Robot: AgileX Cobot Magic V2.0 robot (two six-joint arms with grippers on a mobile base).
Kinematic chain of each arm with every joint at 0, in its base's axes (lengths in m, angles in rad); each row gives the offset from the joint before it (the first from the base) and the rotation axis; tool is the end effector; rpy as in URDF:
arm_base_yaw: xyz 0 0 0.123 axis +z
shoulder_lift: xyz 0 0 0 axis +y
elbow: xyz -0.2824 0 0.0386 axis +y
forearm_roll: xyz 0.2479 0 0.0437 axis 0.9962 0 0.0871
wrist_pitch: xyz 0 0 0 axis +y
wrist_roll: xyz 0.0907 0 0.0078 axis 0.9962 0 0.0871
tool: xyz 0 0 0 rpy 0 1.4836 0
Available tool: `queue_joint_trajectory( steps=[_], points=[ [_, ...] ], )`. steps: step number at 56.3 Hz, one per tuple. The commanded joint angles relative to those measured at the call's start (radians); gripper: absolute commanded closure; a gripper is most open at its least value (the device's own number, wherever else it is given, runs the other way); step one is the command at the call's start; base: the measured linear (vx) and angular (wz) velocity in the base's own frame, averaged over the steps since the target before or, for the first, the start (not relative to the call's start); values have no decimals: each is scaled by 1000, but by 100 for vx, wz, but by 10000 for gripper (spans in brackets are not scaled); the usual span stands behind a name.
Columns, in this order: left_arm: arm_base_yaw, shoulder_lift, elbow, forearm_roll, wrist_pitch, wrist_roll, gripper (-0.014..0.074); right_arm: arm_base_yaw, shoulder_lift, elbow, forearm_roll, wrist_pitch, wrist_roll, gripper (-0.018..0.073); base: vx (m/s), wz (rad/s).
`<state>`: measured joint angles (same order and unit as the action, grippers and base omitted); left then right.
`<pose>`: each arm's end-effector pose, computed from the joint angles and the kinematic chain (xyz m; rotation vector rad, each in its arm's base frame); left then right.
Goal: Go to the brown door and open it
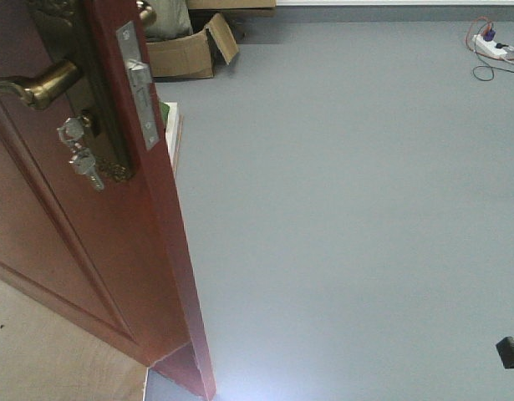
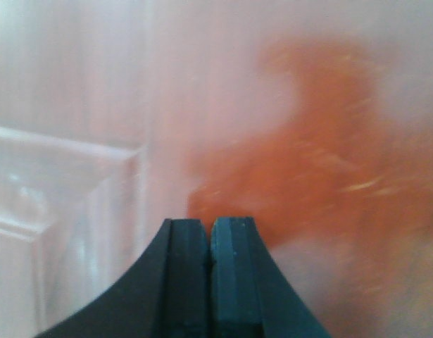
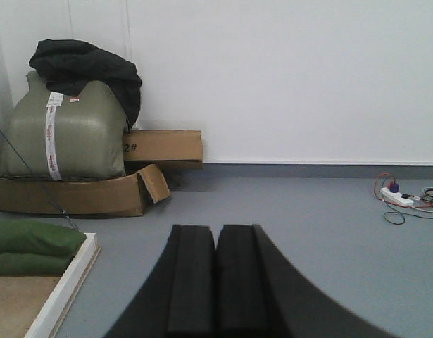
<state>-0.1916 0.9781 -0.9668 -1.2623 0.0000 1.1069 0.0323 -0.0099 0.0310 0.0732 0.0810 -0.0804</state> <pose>0.2095 -0.0408 0.4266 0.0272 1.5010 -0.2796 0.0570 0.0024 0.1958 -0.0361 1.5851 0.0241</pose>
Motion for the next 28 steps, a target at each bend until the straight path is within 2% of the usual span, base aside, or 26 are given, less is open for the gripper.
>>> queue_joint_trajectory(
  steps=[1,28],
  points=[
    [-7,-6,-35,-6,-18,-1,600,-5,-12,5,-7,-81,-5,559,12,-3],
    [-7,-6,-35,-6,-18,-1,600,-5,-12,5,-7,-81,-5,559,15,-3]
  ],
)
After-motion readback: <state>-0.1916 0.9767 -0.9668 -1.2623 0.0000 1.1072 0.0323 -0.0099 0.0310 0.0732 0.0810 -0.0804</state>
